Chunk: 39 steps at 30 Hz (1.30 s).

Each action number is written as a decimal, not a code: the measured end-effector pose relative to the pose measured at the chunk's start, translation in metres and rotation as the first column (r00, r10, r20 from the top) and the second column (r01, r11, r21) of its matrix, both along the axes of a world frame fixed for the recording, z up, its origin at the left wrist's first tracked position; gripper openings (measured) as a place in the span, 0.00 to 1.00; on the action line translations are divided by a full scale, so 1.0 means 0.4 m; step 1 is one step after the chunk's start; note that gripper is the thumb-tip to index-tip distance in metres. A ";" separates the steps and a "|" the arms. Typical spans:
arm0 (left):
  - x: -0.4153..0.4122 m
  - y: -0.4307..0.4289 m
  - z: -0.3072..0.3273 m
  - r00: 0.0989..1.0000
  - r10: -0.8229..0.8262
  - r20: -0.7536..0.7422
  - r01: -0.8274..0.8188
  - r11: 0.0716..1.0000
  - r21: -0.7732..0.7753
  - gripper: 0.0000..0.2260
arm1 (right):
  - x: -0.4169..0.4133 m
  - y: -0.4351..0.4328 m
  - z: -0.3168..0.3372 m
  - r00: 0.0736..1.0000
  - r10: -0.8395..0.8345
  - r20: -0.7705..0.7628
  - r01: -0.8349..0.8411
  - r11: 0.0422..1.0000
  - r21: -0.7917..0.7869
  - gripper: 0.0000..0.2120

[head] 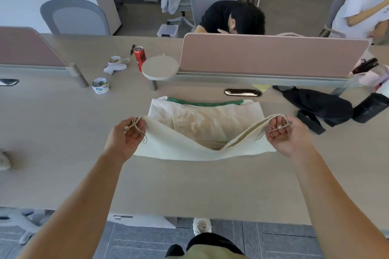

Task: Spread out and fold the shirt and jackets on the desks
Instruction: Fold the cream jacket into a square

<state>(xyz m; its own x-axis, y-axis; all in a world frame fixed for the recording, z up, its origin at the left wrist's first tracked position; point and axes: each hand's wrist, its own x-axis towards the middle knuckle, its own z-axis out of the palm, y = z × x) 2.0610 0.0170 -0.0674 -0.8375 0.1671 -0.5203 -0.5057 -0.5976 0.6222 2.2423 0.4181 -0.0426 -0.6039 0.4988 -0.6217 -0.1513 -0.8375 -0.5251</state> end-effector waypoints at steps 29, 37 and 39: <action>-0.546 0.304 -0.418 0.968 -0.087 0.235 0.218 -0.169 -0.961 0.23 | -0.532 0.143 -0.576 0.513 -0.161 0.843 -0.793 -0.464 0.395 0.32; -0.574 0.302 -0.380 0.959 -0.255 -0.122 -0.158 -0.123 -0.980 0.13 | -0.545 0.163 -0.578 0.519 -0.112 0.847 -0.802 -0.407 0.438 0.32; -0.584 0.318 -0.390 0.971 -0.224 -0.084 -0.103 -0.072 -0.992 0.18 | -0.552 0.177 -0.581 0.516 -0.099 0.851 -0.805 -0.395 0.443 0.33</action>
<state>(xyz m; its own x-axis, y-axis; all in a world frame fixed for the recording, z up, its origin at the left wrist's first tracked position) 1.8275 0.1443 -0.2234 -0.9428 -0.3300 -0.0470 -0.2952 0.7611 0.5776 2.0214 0.4891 -0.2748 -0.8950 0.4306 -0.1164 0.4427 0.8254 -0.3504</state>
